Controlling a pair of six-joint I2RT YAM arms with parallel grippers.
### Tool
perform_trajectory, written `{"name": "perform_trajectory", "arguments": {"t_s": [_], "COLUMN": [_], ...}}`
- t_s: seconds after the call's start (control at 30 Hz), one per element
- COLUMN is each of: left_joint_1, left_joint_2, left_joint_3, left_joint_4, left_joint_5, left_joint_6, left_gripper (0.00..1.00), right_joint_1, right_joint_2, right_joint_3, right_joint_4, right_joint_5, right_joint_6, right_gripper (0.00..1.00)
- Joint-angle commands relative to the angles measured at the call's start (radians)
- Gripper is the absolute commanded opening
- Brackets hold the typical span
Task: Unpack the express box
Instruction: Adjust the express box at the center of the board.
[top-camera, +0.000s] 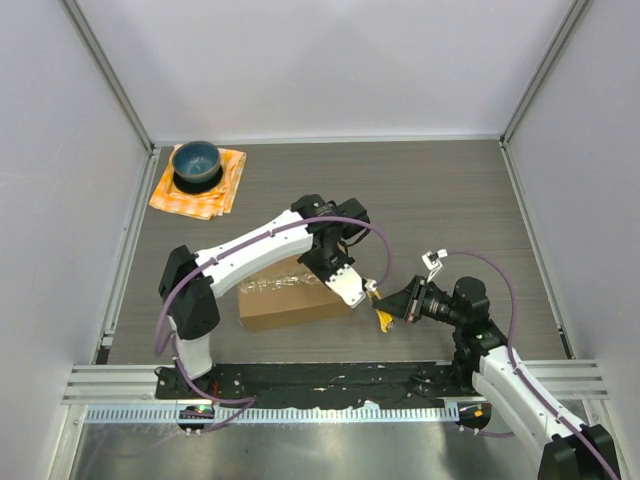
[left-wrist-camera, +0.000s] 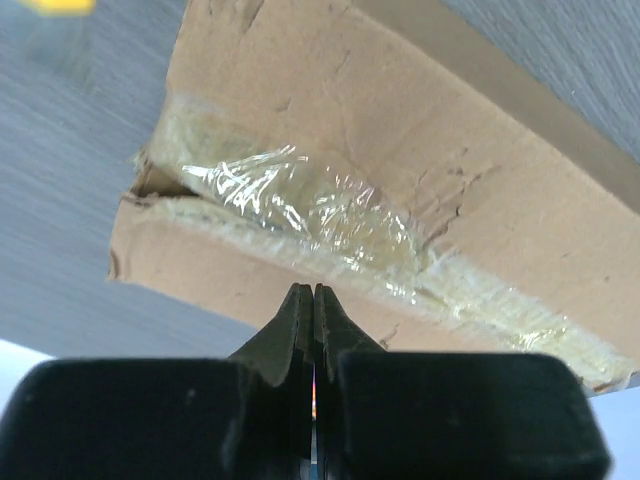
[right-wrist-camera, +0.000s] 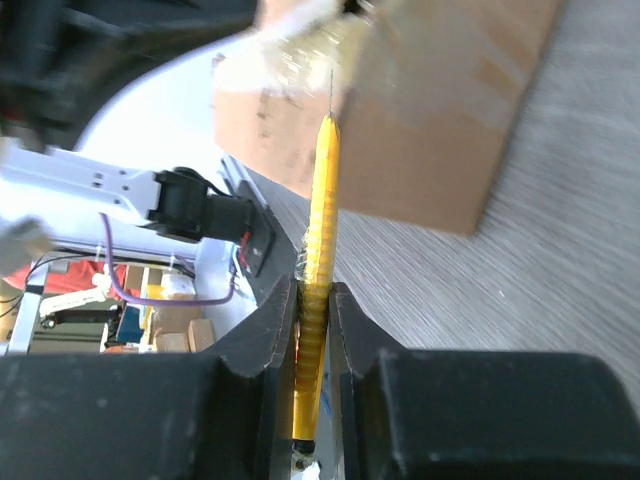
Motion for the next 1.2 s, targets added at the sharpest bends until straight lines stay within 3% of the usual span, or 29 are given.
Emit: {"name": "perform_trajectory", "arguments": {"t_s": [0.0, 0.2, 0.33, 0.43, 0.53, 0.57, 0.6, 0.67, 0.77, 0.87, 1.17], "left_joint_1": [0.005, -0.03, -0.023, 0.014, 0.023, 0.023, 0.023, 0.014, -0.009, -0.033, -0.039], "left_joint_2": [-0.077, -0.096, -0.059, -0.001, 0.015, -0.004, -0.014, -0.036, -0.08, -0.11, -0.173], "left_joint_3": [0.041, 0.091, 0.085, 0.12, 0.114, 0.099, 0.061, 0.01, -0.106, -0.185, -0.36], "left_joint_4": [-0.278, -0.307, -0.165, -0.102, -0.025, 0.008, 0.07, 0.127, 0.294, 0.357, 0.711], "left_joint_5": [-0.028, -0.023, -0.081, -0.066, -0.005, 0.011, 0.023, 0.025, -0.032, -0.091, -0.333], "left_joint_6": [0.115, 0.102, -0.062, -0.186, -0.297, -0.361, -0.389, -0.444, -0.484, -0.513, -0.443], "left_gripper": [0.0, 0.0, 0.0, 0.07, 0.22, 0.51, 0.71, 1.0, 1.0, 1.0, 1.0], "right_joint_1": [0.003, 0.003, 0.005, 0.002, 0.003, 0.003, 0.003, 0.003, 0.005, 0.005, 0.014], "right_joint_2": [0.017, 0.113, 0.195, 0.242, 0.262, 0.276, 0.285, 0.311, 0.35, 0.402, 0.423], "right_joint_3": [0.035, 0.083, 0.101, 0.112, 0.118, 0.123, 0.124, 0.129, 0.149, 0.161, 0.137], "right_joint_4": [-0.209, -0.16, -0.096, -0.025, 0.023, 0.045, 0.058, 0.102, 0.157, 0.208, 0.257], "right_joint_5": [0.035, 0.05, 0.075, 0.085, 0.108, 0.117, 0.122, 0.13, 0.147, 0.139, 0.139], "right_joint_6": [-0.09, -0.127, -0.137, -0.128, -0.127, -0.122, -0.119, -0.113, -0.105, -0.094, -0.078], "right_gripper": [0.01, 0.01, 0.01, 0.01, 0.01, 0.01, 0.01, 0.01, 0.01, 0.01, 0.01]}}
